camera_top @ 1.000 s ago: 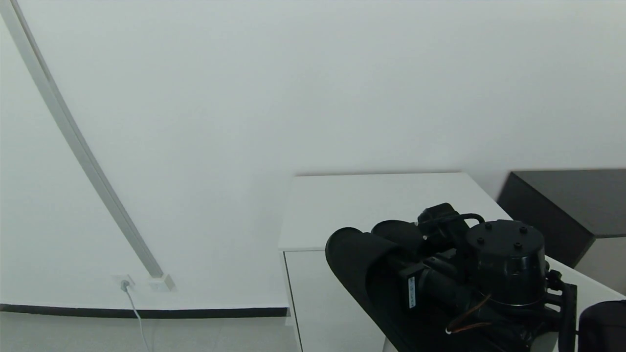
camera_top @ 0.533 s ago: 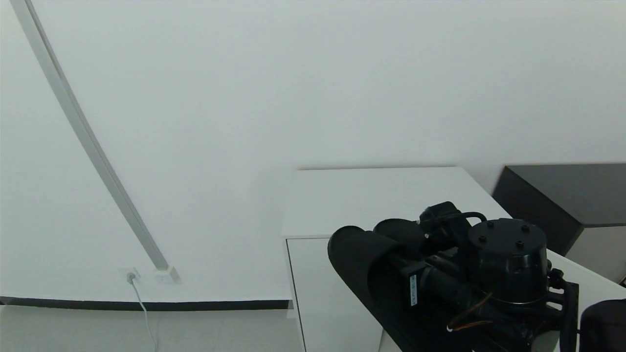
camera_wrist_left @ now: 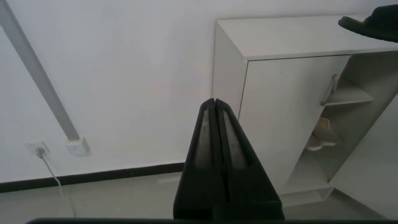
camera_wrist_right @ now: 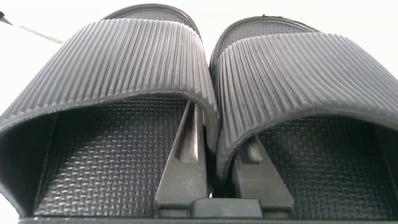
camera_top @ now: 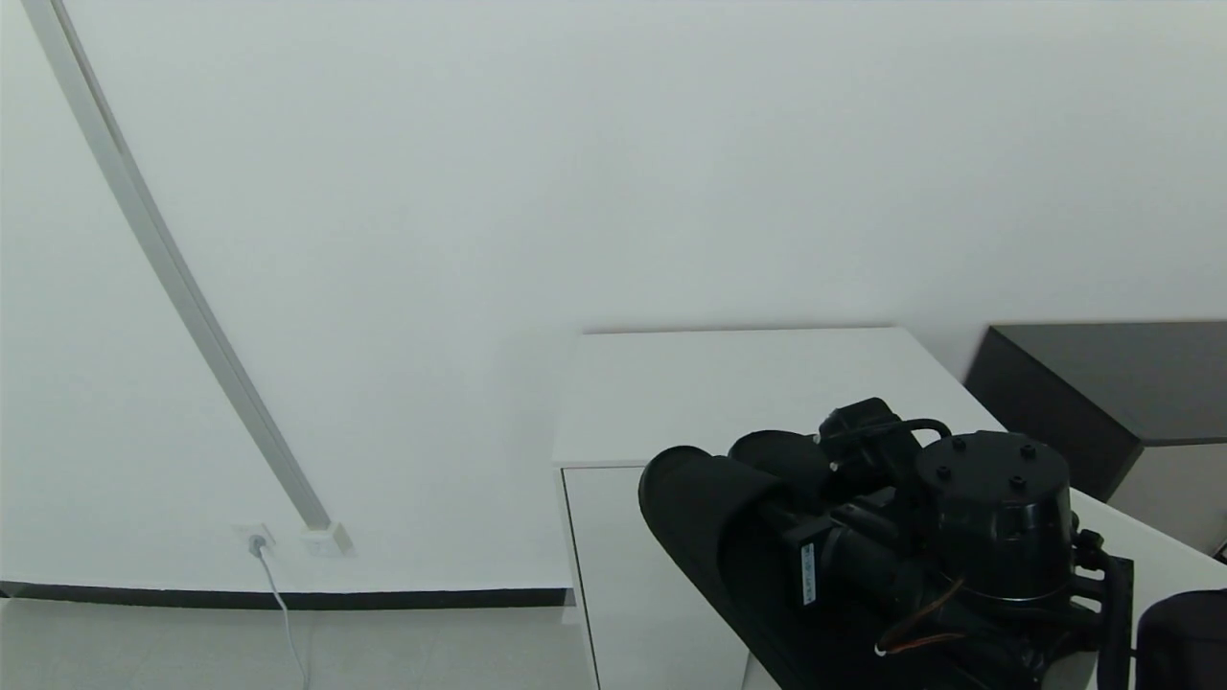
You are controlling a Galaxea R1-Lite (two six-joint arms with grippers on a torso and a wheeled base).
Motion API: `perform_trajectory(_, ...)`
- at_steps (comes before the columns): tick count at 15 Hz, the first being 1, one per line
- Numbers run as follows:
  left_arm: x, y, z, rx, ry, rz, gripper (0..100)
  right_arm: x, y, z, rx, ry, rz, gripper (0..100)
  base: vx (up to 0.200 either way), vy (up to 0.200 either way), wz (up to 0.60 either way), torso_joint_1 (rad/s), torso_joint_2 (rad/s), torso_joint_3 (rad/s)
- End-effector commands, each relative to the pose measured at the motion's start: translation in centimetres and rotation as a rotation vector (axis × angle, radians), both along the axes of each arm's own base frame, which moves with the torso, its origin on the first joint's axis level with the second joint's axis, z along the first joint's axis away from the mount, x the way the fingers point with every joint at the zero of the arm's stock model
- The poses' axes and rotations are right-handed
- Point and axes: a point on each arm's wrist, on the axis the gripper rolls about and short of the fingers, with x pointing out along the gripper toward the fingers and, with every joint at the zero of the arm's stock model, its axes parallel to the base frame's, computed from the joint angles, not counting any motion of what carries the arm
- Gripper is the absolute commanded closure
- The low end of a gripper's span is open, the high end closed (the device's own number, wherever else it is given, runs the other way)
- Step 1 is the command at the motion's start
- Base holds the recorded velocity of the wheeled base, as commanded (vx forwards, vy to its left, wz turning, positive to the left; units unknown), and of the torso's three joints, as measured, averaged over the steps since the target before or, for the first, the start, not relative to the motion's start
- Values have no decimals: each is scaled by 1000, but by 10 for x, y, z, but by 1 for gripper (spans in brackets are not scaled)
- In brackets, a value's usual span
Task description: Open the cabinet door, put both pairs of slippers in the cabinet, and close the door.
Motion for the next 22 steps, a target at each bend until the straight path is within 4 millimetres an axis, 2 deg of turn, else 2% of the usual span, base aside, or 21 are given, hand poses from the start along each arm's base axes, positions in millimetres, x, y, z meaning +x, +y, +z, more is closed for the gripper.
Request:
perform_trajectory(1,0,0,0,0,1,0,100,0,1,-1,-3,1,1,100,0,0,0,0,0,0)
perform_trajectory(2,0,0,0,0,1,0,100,0,1,-1,-5,2,-1,100,0,0,0,0,0,0)
perform_trajectory(22,0,0,0,1,1,2,100,1,1,1,-1,-10,-20,100,0,-200,0,4,3,3)
